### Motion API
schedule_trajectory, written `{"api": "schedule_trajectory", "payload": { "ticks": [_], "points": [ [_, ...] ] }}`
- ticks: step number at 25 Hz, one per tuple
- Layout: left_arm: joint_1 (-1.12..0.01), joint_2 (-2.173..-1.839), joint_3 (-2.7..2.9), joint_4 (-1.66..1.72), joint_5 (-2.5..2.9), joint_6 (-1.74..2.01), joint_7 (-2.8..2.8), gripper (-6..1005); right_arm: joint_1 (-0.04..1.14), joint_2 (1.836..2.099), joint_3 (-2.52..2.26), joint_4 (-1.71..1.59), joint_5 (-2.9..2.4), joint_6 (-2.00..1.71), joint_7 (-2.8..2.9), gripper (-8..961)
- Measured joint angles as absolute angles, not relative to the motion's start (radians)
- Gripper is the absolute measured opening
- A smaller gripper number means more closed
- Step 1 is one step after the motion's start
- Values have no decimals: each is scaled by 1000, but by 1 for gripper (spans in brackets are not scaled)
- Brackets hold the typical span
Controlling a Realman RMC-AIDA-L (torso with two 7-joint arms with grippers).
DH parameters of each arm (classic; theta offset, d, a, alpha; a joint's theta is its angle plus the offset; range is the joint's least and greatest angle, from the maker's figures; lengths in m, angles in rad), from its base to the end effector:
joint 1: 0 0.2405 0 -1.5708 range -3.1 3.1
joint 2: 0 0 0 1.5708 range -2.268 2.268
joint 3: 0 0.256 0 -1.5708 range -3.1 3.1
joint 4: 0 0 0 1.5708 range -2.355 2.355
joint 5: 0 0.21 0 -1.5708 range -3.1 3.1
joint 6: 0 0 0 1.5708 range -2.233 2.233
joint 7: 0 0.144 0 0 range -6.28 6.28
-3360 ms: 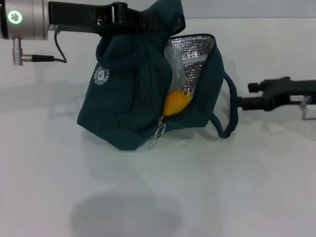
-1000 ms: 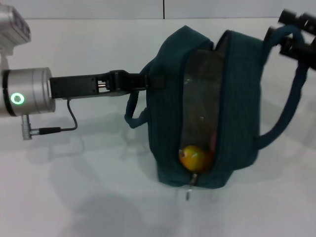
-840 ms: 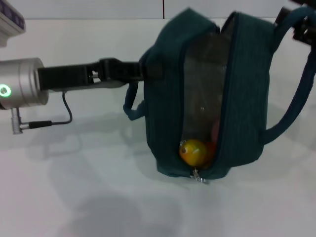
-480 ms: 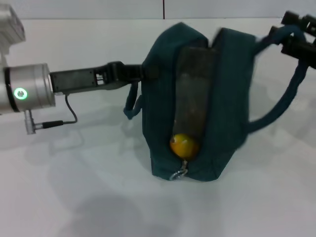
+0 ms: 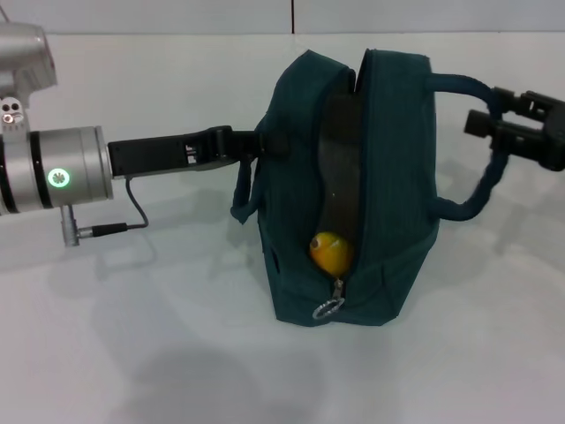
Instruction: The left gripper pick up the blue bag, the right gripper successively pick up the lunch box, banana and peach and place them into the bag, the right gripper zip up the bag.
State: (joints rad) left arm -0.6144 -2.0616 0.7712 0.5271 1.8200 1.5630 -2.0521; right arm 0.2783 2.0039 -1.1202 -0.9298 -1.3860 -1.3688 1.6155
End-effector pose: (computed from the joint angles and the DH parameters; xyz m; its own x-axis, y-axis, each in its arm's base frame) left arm -0.2242 0.3451 -0.0126 0.2927 0.8149 0.5003 0.7890 -0.5014 0.3550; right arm 0.2482 0.3275 0.0503 0.6145 -0.3190 -0.7216 -0.6058 -0.7767 -0.1725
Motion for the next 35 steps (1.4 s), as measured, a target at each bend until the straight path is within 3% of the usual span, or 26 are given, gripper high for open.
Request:
{"api": "schedule_trajectory", "payload": {
  "ticks": [12, 22, 29, 35],
  "points": [
    [-611, -2063, 764, 528, 1792, 1539, -2037, 59, 275, 2002, -849, -841, -1285, -1785, 1527, 645],
    [-611, -2064, 764, 526, 1764, 1537, -2026, 60, 448, 1968, -882, -645, -1498, -2097, 1551, 635],
    [-615, -2070, 764, 526, 1762, 1536, -2026, 61, 559, 2013, -890, -550, -1853, -1950, 1556, 627],
    [-615, -2073, 764, 526, 1761, 1535, -2026, 62, 657, 2013, -962, -414, -1902, -1795, 1557, 621]
  ]
}}
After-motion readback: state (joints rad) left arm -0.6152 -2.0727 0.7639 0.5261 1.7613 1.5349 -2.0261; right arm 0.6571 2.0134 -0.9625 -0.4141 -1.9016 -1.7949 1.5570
